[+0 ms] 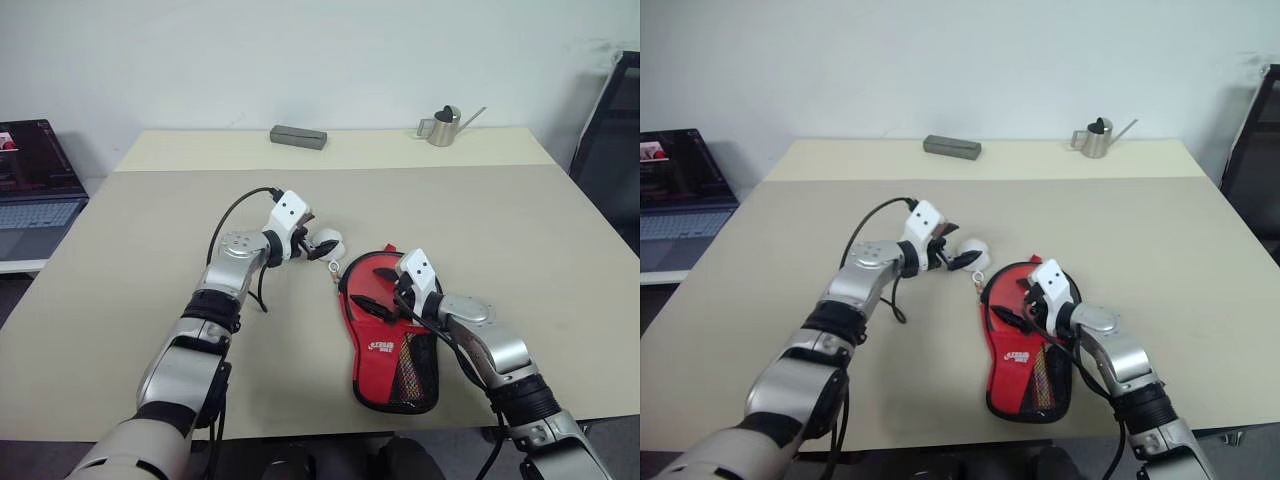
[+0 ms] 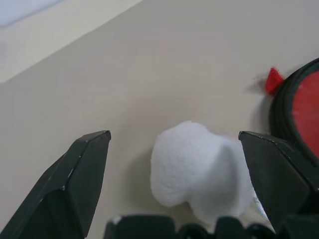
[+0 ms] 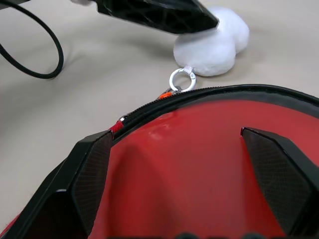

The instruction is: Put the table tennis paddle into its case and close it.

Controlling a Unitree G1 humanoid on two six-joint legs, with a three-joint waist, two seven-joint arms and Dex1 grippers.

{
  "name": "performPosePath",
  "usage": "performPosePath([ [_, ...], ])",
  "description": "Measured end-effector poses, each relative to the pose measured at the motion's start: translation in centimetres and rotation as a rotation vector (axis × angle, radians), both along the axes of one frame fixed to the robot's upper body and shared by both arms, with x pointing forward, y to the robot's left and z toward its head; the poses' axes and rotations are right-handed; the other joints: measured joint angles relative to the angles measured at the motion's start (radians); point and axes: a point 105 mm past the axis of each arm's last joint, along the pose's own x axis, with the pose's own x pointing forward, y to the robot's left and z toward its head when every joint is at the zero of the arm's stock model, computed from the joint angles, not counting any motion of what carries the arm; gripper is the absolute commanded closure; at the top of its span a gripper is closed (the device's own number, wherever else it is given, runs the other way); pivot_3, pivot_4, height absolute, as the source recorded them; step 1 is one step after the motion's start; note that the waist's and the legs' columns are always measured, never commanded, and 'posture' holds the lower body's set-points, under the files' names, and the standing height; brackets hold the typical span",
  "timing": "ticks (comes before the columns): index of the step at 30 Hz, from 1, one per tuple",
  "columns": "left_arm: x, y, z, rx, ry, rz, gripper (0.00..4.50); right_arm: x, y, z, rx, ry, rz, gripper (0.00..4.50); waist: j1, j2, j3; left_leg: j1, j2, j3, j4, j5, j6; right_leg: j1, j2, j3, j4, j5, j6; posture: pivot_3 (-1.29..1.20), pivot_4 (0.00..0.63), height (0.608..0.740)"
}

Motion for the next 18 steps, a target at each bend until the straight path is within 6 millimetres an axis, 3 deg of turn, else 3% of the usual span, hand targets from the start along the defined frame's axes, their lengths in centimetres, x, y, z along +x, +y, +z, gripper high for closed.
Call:
performPosePath([
  [17, 0.2, -2.3, -2.5, -0.050, 0.118, -0.009, 0.00, -0.3, -0.2, 0.1, 0.017, 0.021, -0.058, 0.03, 0.004, -0.001, 0.000, 0.000, -0.001, 0.000, 0.000, 0.000, 0.000, 0.000, 0.000, 0.000, 0.000, 0.000, 0.000, 0.00, 0.150, 0.740],
  [18, 0.1, -2.5, -2.6, -0.049, 0.123, -0.014, 0.18, -0.3, -0.2, 0.1, 0.017, 0.022, -0.059, 0.00, 0.004, 0.000, 0.000, 0.000, -0.001, 0.000, 0.000, 0.000, 0.000, 0.000, 0.000, 0.000, 0.000, 0.000, 0.000, 0.00, 0.150, 0.740],
])
